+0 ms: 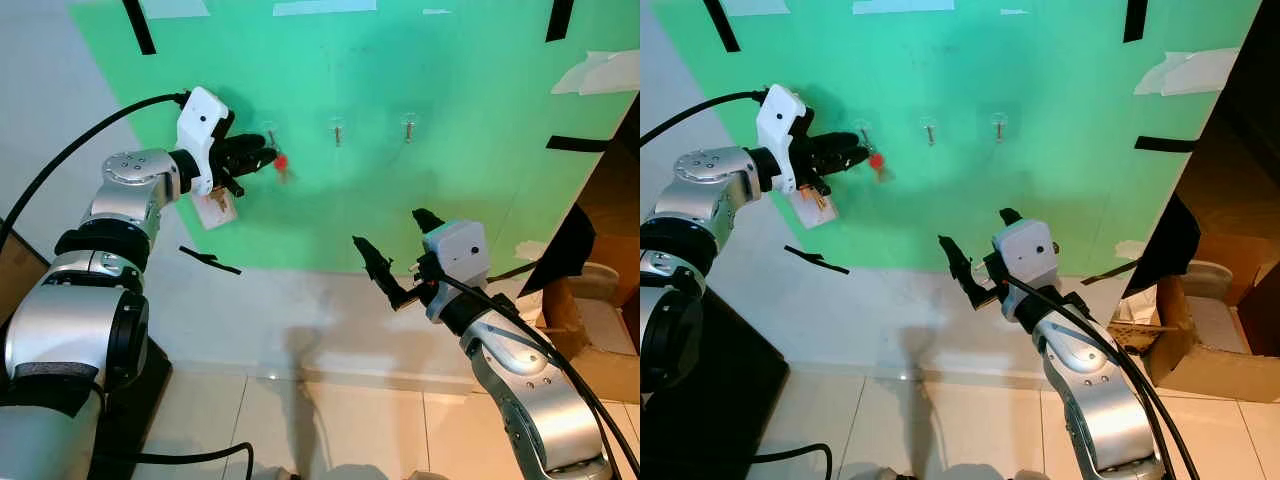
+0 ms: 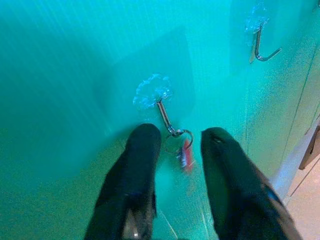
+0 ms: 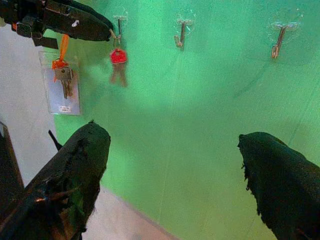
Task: Hang keys on a hook
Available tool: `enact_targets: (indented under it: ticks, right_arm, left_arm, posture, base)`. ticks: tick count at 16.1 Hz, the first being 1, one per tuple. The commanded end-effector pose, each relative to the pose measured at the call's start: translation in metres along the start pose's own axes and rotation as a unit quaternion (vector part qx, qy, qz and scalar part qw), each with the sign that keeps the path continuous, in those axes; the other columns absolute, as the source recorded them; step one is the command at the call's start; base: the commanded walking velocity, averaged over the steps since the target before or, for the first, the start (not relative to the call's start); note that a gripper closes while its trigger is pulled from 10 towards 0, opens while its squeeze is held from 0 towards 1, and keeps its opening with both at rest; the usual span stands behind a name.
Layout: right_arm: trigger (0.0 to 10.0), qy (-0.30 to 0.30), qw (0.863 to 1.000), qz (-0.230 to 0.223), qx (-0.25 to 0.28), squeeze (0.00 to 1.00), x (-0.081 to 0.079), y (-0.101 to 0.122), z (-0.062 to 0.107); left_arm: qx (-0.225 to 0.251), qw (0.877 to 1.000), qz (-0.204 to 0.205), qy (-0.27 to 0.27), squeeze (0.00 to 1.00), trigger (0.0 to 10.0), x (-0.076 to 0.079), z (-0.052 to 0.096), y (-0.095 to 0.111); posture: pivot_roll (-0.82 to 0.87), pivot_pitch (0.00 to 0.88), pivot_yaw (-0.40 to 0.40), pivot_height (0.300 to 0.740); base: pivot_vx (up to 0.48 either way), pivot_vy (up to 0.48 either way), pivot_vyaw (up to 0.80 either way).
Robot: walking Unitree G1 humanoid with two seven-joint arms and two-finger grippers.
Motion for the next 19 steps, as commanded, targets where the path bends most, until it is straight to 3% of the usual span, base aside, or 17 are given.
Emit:
enact_targets:
  ticks: [1,2,4,5,10,14,15,16,17,18,19]
  right_arm:
    - [10.0,0.004,1.000,0.002,0.006,0.00,-0.002,0.002,-0.003]
    - [10.0,0.004,1.000,0.003,0.006,0.00,-0.002,0.002,-0.003]
    - [10.0,0.002,1.000,0.003,0.007,0.00,-0.001,0.002,-0.003]
    - [10.0,0.002,1.000,0.003,0.007,0.00,-0.001,0.002,-0.003]
    - [10.0,0.005,1.000,0.004,0.008,0.00,-0.001,0.002,-0.004]
    - [10.0,-0.008,1.000,-0.001,0.003,0.00,0.000,-0.002,0.002]
    - [10.0,-0.033,0.999,-0.003,-0.007,0.00,0.005,-0.007,0.006]
    - [10.0,-0.083,0.996,-0.017,-0.041,0.00,0.015,-0.023,0.014]
    - [10.0,-0.092,0.995,-0.018,-0.046,0.00,0.017,-0.027,0.016]
    - [10.0,-0.094,0.994,-0.022,-0.048,0.00,0.017,-0.029,0.018]
    - [10.0,-0.101,0.992,-0.045,-0.056,0.00,0.016,-0.036,0.022]
  left_arm:
    - [0.005,1.000,0.003,0.006,1.00,10.0,-0.007,0.005,0.006]
    - [0.016,1.000,0.010,0.007,1.00,10.0,-0.007,0.006,0.010]
    - [0.117,0.990,0.079,0.000,1.00,10.0,-0.013,0.009,0.047]
    - [0.128,0.988,0.085,-0.001,1.00,10.0,-0.013,0.009,0.051]
    - [0.126,0.989,0.076,-0.002,1.00,10.0,-0.013,0.010,0.051]
    - [0.164,0.985,0.045,-0.011,1.00,10.0,-0.011,0.016,0.070]
    - [0.145,0.989,0.009,-0.007,1.00,10.0,-0.001,0.011,0.063]
    - [0.140,0.990,-0.010,-0.001,0.93,10.0,0.019,0.009,0.050]
    - [0.148,0.989,-0.019,0.010,0.85,10.0,0.025,0.010,0.047]
    - [0.158,0.987,-0.023,0.023,0.84,10.0,0.029,0.012,0.043]
    - [0.163,0.982,-0.019,0.089,0.84,10.0,0.033,0.017,0.022]
  posture:
    - [-0.13,0.000,0.171,0.732]
    - [-0.13,0.000,0.171,0.732]
    - [-0.14,0.000,0.170,0.732]
    - [-0.14,0.000,0.165,0.732]
    - [-0.13,0.000,0.163,0.732]
    - [-0.15,0.000,0.176,0.732]
    - [-0.16,0.000,0.175,0.732]
    - [-0.16,0.000,0.163,0.732]
    - [-0.16,0.000,0.156,0.732]
    - [-0.15,0.000,0.147,0.732]
    - [-0.14,0.000,0.115,0.732]
  base:
    - [0.000,0.000,0.00]
    - [0.000,0.000,0.00]
    - [0.000,0.000,0.00]
    - [0.000,0.000,0.00]
    - [0.000,0.000,0.00]
    - [0.000,0.000,0.00]
    - [0.000,0.000,0.00]
    - [0.000,0.000,0.00]
    - [0.000,0.000,0.00]
    - [0.000,0.000,0.00]
    - [0.000,0.000,0.00]
Point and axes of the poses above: a point about 5 cm out from each wrist's last joint towards the gripper, its own z axis pointing back from the gripper into the wrist, its own y axis along the axis of the wrist's last joint, x = y × z, the point moved 5 cm from there along -z, pointing out of the wrist towards the gripper, and after that the axes turned 3 degrees about z, right-handed, at the moved point
